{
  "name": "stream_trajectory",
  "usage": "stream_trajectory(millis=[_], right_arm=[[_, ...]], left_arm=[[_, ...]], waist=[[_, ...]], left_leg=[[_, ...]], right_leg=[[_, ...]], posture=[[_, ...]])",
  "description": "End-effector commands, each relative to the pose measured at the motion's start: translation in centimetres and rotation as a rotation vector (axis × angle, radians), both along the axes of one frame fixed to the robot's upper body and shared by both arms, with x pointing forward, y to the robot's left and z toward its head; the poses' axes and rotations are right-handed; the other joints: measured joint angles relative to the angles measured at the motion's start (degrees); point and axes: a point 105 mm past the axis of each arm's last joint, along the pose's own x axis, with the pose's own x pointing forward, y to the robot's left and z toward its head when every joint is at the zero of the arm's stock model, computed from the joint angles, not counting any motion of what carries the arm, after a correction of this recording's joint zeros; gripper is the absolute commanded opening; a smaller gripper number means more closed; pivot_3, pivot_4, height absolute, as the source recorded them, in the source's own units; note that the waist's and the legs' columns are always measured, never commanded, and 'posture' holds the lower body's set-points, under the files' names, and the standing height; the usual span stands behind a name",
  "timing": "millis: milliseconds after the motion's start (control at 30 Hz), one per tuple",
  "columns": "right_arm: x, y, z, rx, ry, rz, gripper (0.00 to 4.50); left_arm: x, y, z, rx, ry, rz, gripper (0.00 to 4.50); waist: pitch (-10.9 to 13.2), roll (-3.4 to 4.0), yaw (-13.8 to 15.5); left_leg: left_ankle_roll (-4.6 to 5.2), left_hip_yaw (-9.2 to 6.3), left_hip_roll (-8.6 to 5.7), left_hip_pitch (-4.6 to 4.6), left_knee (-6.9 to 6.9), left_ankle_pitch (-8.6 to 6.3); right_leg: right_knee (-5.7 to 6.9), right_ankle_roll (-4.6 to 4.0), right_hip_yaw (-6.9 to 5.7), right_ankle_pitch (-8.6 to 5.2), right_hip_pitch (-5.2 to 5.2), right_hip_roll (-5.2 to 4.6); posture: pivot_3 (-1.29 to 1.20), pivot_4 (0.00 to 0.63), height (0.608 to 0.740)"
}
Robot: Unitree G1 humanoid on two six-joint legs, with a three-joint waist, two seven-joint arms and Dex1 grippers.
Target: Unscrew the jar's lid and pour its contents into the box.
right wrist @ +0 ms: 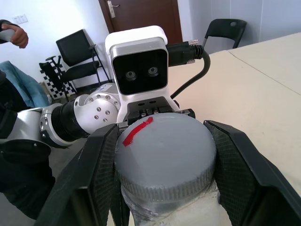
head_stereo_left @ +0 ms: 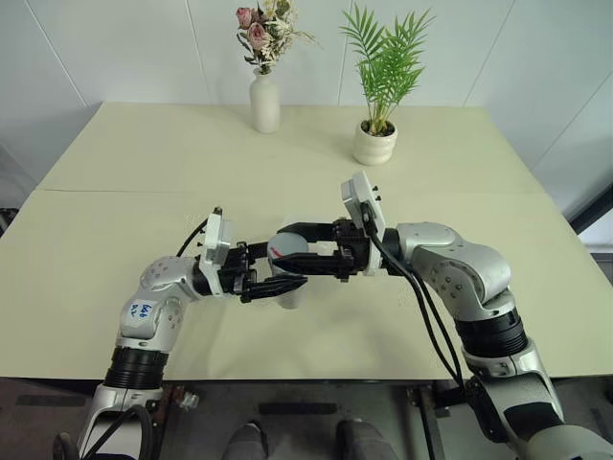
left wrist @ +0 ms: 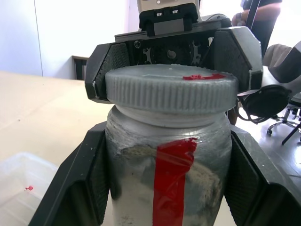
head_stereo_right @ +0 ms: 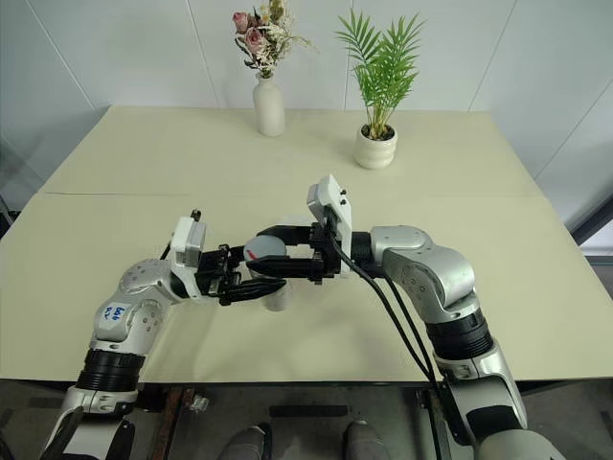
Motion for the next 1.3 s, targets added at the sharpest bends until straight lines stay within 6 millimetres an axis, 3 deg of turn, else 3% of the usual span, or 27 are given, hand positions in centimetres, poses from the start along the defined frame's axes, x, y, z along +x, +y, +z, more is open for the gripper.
stream_trajectory(millis=[33, 767, 1100, 1200, 1300], right_arm=[[-0.7, -0.6, 4.0, 0.122, -0.078, 0.029, 2.57], [-0.2, -2.3, 4.9, 0.064, -0.199, 0.019, 2.57], [-0.2, -2.8, 3.7, 0.012, -0.209, 0.036, 2.57], [0.2, -3.4, 3.4, 0.005, -0.203, -0.001, 2.57], [1.0, -5.3, 3.1, -0.005, -0.206, -0.088, 2.57]], left_arm=[[-0.5, -0.4, 0.3, 0.009, -0.028, -0.025, 2.74], [-1.6, -0.3, -0.4, 0.055, 0.081, -0.098, 2.74], [-1.9, -0.3, -0.7, 0.076, 0.09, -0.11, 2.74], [-1.7, -0.3, -0.5, 0.065, 0.068, -0.091, 2.74], [-1.5, -0.3, -0.3, 0.062, 0.036, -0.071, 2.74]], waist=[[0.0, 0.0, 0.04], [0.01, 0.02, -0.13], [0.06, 0.09, 0.03], [0.06, 0.09, -0.02], [0.06, 0.09, 0.08]], left_leg=[[0.0, 0.0, 0.0, 0.0, 0.0, 0.0], [0.0, 0.0, 0.0, 0.0, -0.02, 0.0], [0.0, 0.01, 0.0, -0.01, -0.06, 0.0], [0.0, 0.01, 0.0, 0.0, -0.08, 0.0], [0.0, 0.01, 0.0, -0.01, -0.07, 0.0]], right_leg=[[0.0, 0.0, 0.0, 0.0, 0.0, 0.0], [-0.03, 0.0, 0.0, 0.0, 0.0, 0.0], [-0.1, -0.01, -0.01, -0.01, -0.01, -0.01], [-0.1, -0.02, -0.01, -0.01, -0.01, 0.0], [-0.11, -0.02, -0.01, -0.01, -0.01, -0.01]], posture=[[0.0, 0.15, 0.74], [0.0, 0.15, 0.74], [0.0, 0.15, 0.74], [0.0, 0.15, 0.74], [0.0, 0.15, 0.74]])
